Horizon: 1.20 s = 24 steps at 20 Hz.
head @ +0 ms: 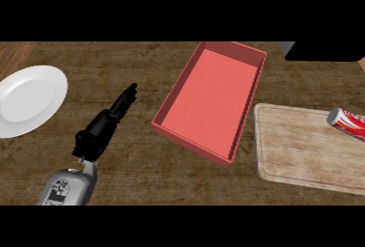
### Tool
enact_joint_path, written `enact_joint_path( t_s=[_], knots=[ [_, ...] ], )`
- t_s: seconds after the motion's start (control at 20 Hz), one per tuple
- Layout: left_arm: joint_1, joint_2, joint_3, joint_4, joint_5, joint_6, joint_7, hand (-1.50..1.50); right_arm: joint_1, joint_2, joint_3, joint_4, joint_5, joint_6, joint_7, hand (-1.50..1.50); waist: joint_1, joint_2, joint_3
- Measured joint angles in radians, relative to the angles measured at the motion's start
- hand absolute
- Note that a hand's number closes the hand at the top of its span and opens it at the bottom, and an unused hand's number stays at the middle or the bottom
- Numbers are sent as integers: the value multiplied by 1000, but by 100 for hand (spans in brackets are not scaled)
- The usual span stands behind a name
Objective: Pick the pear from the cutting board and place it in the cardboard box
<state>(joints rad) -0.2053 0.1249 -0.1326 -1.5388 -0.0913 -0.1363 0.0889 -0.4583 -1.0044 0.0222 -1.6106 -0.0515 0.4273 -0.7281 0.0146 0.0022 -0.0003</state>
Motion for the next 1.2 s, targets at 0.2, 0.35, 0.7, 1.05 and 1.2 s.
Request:
enact_joint_path(
  t_s=[0.2,0.35,0.7,1.05,1.2],
  knots=[
    [-13,-8,2,8,-8,-4,3,0,-120,52,24,47,-8,40,86,150,0,0,0],
    [-29,-18,1,19,-21,2,9,0,-198,96,44,86,-9,74,135,150,1,0,0],
    [3,-10,13,1,-15,-22,1,0,-340,261,103,167,45,97,250,150,0,-1,0],
    [-7,-23,21,19,-33,-13,-10,0,-446,401,150,284,221,22,261,150,0,0,0],
    [2,-19,21,15,-31,-26,-19,0,-471,463,187,331,310,-28,245,150,2,0,0]
  ],
)
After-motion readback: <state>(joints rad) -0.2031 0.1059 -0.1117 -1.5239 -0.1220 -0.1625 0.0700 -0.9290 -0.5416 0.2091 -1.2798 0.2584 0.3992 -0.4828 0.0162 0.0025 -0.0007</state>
